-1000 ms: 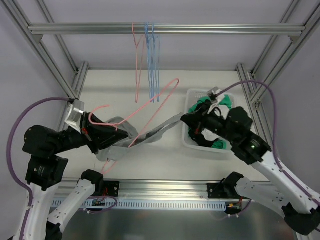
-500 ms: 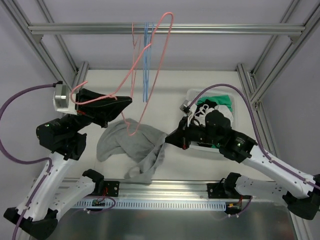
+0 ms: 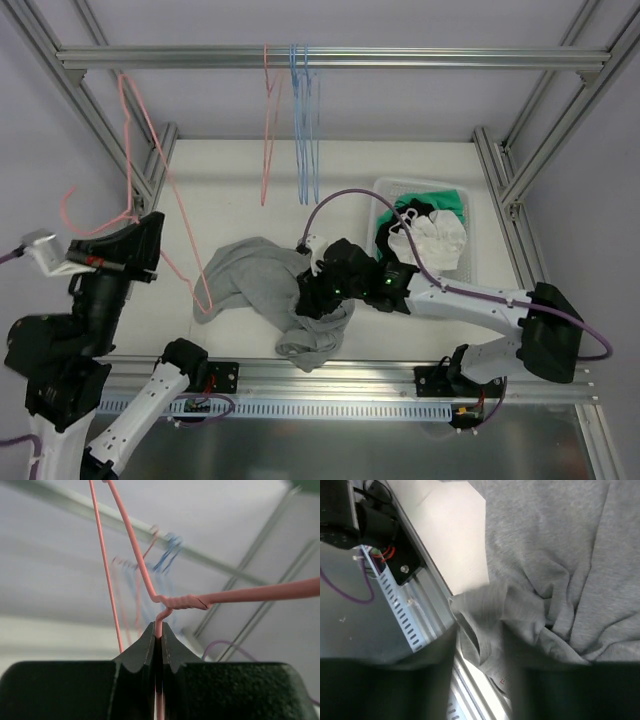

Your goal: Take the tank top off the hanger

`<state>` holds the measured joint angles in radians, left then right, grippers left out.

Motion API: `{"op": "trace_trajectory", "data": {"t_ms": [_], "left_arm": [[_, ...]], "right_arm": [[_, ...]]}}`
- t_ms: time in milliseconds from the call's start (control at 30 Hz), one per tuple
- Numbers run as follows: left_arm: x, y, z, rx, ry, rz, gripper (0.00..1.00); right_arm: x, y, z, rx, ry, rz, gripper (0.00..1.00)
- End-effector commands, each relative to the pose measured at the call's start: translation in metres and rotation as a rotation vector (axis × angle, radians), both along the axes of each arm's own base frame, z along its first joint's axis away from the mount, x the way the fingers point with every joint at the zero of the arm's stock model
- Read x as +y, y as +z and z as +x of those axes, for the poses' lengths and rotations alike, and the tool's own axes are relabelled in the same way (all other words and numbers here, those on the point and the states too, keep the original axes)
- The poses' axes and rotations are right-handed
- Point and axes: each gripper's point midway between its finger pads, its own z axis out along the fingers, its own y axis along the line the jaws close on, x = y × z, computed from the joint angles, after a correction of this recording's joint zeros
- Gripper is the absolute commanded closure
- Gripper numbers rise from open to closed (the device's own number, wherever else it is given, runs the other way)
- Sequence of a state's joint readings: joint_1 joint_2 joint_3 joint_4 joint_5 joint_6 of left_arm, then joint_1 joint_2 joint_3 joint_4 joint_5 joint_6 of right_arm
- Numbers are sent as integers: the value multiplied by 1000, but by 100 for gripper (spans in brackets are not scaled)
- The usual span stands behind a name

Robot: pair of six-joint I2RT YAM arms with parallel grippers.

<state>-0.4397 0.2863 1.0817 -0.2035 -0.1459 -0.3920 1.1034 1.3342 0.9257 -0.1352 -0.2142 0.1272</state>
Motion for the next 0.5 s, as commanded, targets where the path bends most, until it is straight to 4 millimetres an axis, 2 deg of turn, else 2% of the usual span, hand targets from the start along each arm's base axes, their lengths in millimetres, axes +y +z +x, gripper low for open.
{"op": "trace_trajectory", "data": {"t_ms": [0,33,67,167,200,267,333,400,433,467], "left_arm": [[5,-82,58,398,167,164,100],[2,-85,64,432,165,186,100],[-6,-96,79,504,161,231,100],[-19,-105,93,602,129,299,100],[-21,-103,93,615,119,310,100],[-26,-109,102,657,115,346,100],[-31,-103,107,663,94,393,100],[-45,-93,123,668,54,433,100],[-57,-85,126,645,-8,464,100],[-69,-74,141,639,-39,480,100]], "right_arm": [[35,32,25,-117,-64,73,38],[34,32,28,-120,-88,63,24],[29,30,31,-128,-116,45,2],[-6,38,51,-221,-275,7,0],[-19,48,50,-247,-295,21,1],[-40,54,50,-283,-318,2,0],[-58,67,47,-317,-336,30,0],[-68,71,44,-336,-333,37,1],[-75,76,41,-344,-331,51,0],[-77,77,39,-350,-320,55,0]]}}
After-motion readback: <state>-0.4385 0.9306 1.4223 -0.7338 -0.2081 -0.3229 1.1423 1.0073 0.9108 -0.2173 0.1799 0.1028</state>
